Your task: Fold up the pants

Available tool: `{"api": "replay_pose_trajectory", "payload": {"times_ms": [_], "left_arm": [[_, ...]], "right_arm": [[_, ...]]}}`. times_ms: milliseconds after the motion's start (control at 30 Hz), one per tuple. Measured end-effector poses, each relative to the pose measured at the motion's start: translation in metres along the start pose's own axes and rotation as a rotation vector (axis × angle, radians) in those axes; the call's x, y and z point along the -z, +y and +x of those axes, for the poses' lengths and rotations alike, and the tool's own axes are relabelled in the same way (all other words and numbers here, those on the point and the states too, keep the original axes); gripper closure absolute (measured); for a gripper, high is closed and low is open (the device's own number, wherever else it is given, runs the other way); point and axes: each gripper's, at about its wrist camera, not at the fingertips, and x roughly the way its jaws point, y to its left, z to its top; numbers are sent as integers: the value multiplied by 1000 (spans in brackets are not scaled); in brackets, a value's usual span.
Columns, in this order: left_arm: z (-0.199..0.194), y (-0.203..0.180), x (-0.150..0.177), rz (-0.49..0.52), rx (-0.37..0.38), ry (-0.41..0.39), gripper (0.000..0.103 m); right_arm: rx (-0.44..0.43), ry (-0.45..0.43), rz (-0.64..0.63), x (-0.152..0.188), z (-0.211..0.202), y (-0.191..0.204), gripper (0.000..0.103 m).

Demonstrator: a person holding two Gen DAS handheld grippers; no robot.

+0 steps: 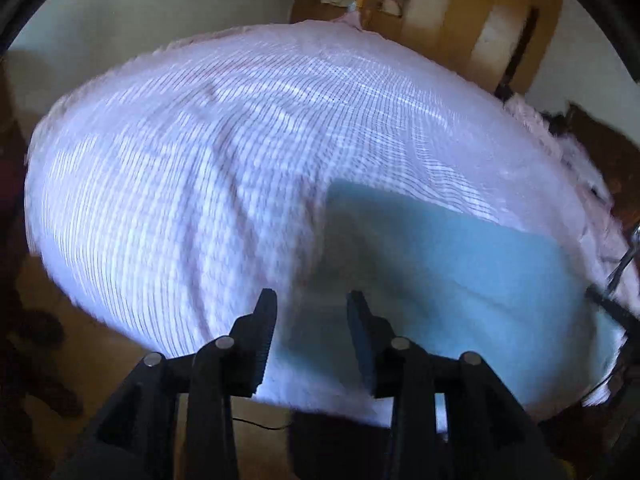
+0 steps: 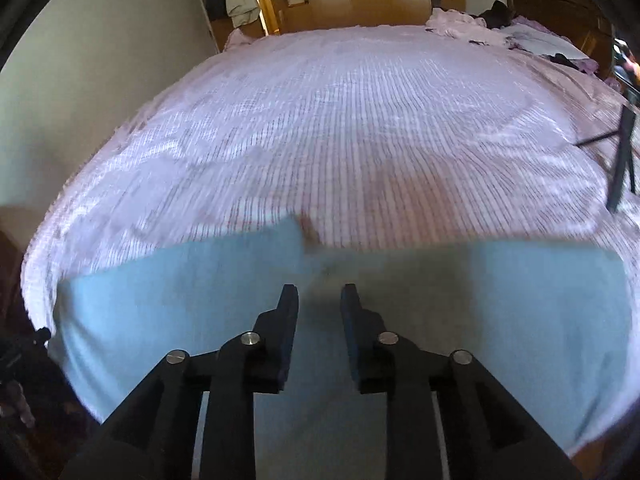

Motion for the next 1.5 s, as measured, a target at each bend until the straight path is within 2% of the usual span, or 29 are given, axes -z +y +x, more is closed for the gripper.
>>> {"api": "replay_pose_trajectory", "payload": {"times_ms": [100, 200, 333, 467, 600, 800, 833, 867, 900, 1033, 1133, 1267, 1367, 1400, 1500], "left_arm": [[-3, -2, 15, -46, 71, 23, 65], [3, -2, 23, -91, 67, 55, 65], [12, 4, 29, -171, 78, 97, 65], [8, 6, 31, -218, 93, 62, 65], [-1, 2, 32, -195, 93, 6, 65], [18, 0, 25, -214, 77, 16, 66], [20, 0, 25, -219, 75, 13, 70], [20, 0, 26, -224, 80, 12, 86], [20, -2, 26, -224, 89, 12, 92], [6, -4, 27, -211, 97, -13, 98], [5, -2, 26, -176, 35, 11, 98], [19, 19, 33, -223, 18, 65, 95], [25, 20, 35, -168, -100, 88, 94], [23, 18, 35, -160, -116, 87, 94], [13, 9, 31, -137, -94, 69, 94]], "right_arm": [[17, 33, -41, 22, -11, -3, 87], [21, 59, -36, 46, -21, -15, 87], [2, 106, 31, 70, -15, -34, 84], [-22, 101, 87, 79, -7, -45, 83], [-36, 94, 131, 81, -2, -49, 80], [-46, 74, 121, 86, -4, -48, 78], [-47, 73, 120, 86, -5, -48, 78], [-48, 72, 120, 86, -5, -48, 78], [-49, 71, 119, 87, -5, -48, 78], [-55, 68, 119, 86, -5, -49, 78], [-57, 62, 123, 88, -6, -50, 78], [-76, 56, 142, 90, -7, -54, 78], [-89, 53, 135, 93, -7, -57, 78], [-92, 54, 132, 93, -8, -58, 78], [-110, 57, 145, 93, -11, -63, 78]]}}
